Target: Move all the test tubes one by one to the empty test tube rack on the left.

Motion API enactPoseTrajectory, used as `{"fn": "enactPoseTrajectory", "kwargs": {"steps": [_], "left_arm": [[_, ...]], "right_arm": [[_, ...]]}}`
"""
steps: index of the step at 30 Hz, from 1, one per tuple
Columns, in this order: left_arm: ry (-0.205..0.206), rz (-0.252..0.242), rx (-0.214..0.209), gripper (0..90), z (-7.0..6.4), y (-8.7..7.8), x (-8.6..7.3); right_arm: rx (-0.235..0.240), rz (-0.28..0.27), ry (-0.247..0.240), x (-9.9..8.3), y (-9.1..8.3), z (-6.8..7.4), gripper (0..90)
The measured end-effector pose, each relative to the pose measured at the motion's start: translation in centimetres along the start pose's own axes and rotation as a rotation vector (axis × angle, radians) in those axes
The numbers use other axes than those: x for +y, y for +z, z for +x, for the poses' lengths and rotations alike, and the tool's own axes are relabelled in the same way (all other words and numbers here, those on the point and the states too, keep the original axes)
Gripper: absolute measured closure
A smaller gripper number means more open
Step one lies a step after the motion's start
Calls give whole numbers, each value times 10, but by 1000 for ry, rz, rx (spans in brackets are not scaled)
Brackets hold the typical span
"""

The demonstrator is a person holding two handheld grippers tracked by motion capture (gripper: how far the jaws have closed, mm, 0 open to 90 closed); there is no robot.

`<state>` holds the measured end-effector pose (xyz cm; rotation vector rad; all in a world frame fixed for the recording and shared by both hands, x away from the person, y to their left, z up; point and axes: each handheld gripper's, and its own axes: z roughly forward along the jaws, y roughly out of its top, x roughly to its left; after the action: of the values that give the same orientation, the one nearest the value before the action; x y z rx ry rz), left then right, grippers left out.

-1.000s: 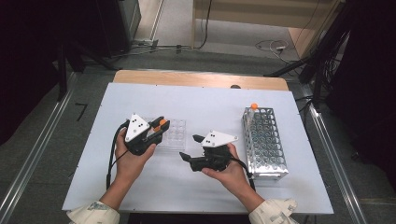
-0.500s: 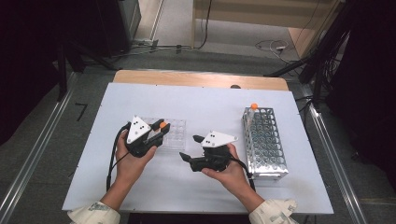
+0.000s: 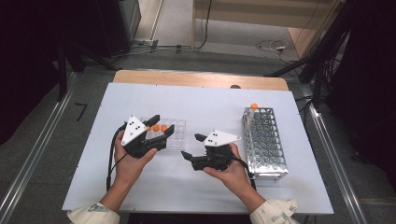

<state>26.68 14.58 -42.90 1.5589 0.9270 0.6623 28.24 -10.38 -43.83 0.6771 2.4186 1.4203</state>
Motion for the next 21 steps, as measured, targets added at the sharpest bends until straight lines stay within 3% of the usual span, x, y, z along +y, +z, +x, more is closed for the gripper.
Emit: {"fn": "enactPoseTrajectory", "kwargs": {"steps": [5,11,21], "left_arm": [[2,-8,-14,298,-8,-3,2],[-8,0,-38,271,-14,-4,3],[0,2,-45,271,-16,-5,3]], "right_arm": [[-25,-13,16,2,-8,-6,242],[-99,-24,56,7,-24,-20,243],[-223,-79,106,12,-57,-55,242]]}}
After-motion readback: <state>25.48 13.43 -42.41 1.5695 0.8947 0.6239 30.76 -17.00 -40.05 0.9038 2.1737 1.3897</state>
